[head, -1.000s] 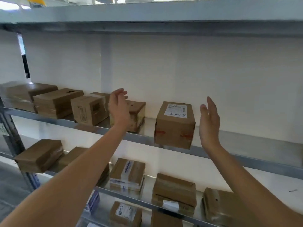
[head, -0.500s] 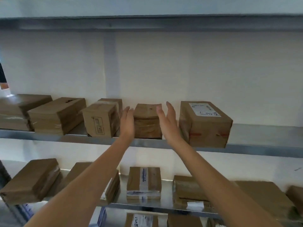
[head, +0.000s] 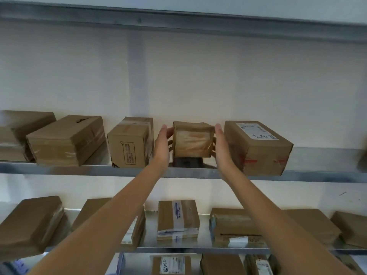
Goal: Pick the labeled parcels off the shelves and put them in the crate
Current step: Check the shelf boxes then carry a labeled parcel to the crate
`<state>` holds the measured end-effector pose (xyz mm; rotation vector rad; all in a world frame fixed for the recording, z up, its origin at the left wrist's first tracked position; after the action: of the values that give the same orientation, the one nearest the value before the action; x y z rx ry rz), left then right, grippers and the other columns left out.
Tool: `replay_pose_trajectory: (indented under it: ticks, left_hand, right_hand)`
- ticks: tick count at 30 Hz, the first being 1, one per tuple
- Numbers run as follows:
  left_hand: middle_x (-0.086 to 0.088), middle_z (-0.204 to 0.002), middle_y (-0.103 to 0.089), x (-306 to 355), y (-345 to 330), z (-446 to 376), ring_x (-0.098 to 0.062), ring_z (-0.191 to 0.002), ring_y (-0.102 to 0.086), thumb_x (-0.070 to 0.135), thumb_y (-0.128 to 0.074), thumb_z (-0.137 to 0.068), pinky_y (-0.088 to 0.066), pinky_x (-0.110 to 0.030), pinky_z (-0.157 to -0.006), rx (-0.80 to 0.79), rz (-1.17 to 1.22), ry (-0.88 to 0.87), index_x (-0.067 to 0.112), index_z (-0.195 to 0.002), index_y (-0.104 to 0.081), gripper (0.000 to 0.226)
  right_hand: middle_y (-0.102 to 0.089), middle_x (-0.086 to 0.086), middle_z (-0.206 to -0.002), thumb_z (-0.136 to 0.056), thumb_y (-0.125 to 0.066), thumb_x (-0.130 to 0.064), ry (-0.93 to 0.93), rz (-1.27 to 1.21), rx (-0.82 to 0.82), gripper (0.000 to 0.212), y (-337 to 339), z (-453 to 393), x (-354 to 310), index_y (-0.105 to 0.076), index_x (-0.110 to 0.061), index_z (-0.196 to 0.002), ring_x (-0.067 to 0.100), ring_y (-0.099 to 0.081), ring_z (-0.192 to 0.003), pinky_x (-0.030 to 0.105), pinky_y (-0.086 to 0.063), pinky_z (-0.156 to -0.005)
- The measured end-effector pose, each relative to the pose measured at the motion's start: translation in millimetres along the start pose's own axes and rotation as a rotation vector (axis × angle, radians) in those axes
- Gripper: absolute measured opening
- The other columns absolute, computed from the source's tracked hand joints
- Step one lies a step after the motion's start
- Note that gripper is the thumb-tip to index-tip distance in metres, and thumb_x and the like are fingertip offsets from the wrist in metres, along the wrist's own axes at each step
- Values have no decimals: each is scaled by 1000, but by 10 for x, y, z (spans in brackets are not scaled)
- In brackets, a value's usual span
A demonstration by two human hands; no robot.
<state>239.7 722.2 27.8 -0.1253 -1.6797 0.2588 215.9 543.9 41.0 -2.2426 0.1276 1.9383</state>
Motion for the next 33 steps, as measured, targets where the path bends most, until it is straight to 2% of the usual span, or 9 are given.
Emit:
replay_pose_trajectory:
  ticks: [3, 7, 11, 13, 15, 21, 26, 29, 33]
  left_hand:
    - [-1, -115, -63, 125, -47, -55, -17, -100, -58, 46, -18, -104, -44, -32, -87, -34, -7, -35, 20, -117, -58, 50]
    - [3, -99, -64, 201, -77, -105, -17, -85, -51, 43, -18, -101, -37, -31, -76, -28, 12, -64, 26, -106, -62, 47]
    - [0, -118, -61, 280, -81, -35, -14, -114, -50, 43, -26, -89, -37, -22, -88, 12, 10, -101, 24, -109, -62, 46]
    - [3, -117, -62, 283, -100, -31, -9, -113, -53, 33, -23, -101, -44, -15, -78, 3, 54, -71, 23, -105, -61, 39]
    - [-3, -122, -63, 264, -137, -64, -15, -112, -55, 35, -19, -104, -46, -25, -78, -43, 62, -33, 24, -104, -62, 44]
    - [-3, -121, -63, 312, -208, -45, -11, -103, -57, 39, -15, -105, -45, -25, -72, -94, -5, -66, 20, -131, -54, 51]
    - [2, -111, -66, 327, -183, -32, -11, -97, -58, 40, -16, -104, -45, -26, -74, -104, -61, -77, 20, -131, -55, 52]
    - [-3, -109, -69, 347, -214, -6, -15, -86, -57, 45, -19, -103, -43, -30, -78, -130, -102, -71, 19, -124, -62, 55]
    - [0, -86, -70, 534, -237, 38, -15, -80, -58, 33, -27, -103, -41, -34, -81, -101, -221, -154, 23, -89, -67, 43]
  right_hand:
    - [-69, -8, -103, -103, -29, -53, 35, -43, 41, 42, 97, -41, -158, -63, -30, -109, 11, -63, -106, 33, -46, -104]
    - [-66, -1, -125, -84, -35, -79, 9, -24, 53, 70, 116, -24, -198, -65, -30, -124, 16, -55, -124, 44, -35, -115]
    - [-72, -2, -104, -94, -35, -68, -15, -35, 26, 50, 105, -51, -174, -67, -31, -100, 18, -65, -106, 43, -51, -100]
    - [-72, -4, -100, -96, -32, -66, -15, -31, 1, 49, 84, -67, -144, -66, -31, -98, 17, -68, -99, 39, -56, -91]
    - [-71, -5, -100, -96, -29, -66, -14, -32, -5, 48, 63, -45, -147, -65, -33, -100, 16, -67, -98, 39, -57, -88]
    - [-69, -7, -97, -95, -25, -69, 13, 39, 10, 50, 49, -72, -255, -63, -36, -96, 14, -65, -96, 32, -53, -78]
    - [-66, -3, -114, -93, -31, -72, 92, 47, 51, 62, 43, -83, -397, -61, -24, -118, 17, -61, -109, 43, -45, -104]
    - [-55, -6, -119, -88, -37, -75, 107, -8, 110, 71, 107, -85, -475, -42, -17, -129, 11, -55, -107, 36, -42, -102]
    - [-53, 7, -123, -80, -50, -74, 87, -139, 205, 60, 188, -87, -682, -41, -23, -109, 22, -59, -106, 46, -52, -92]
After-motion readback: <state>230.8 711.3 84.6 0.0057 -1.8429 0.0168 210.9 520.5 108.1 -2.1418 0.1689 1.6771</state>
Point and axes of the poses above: each hand's wrist, its own z-axis away from the middle knuckle, its own y-axis out of the back of the hand, x = y × z, the point moved 10 cm from there along -z, towards the middle knuckle
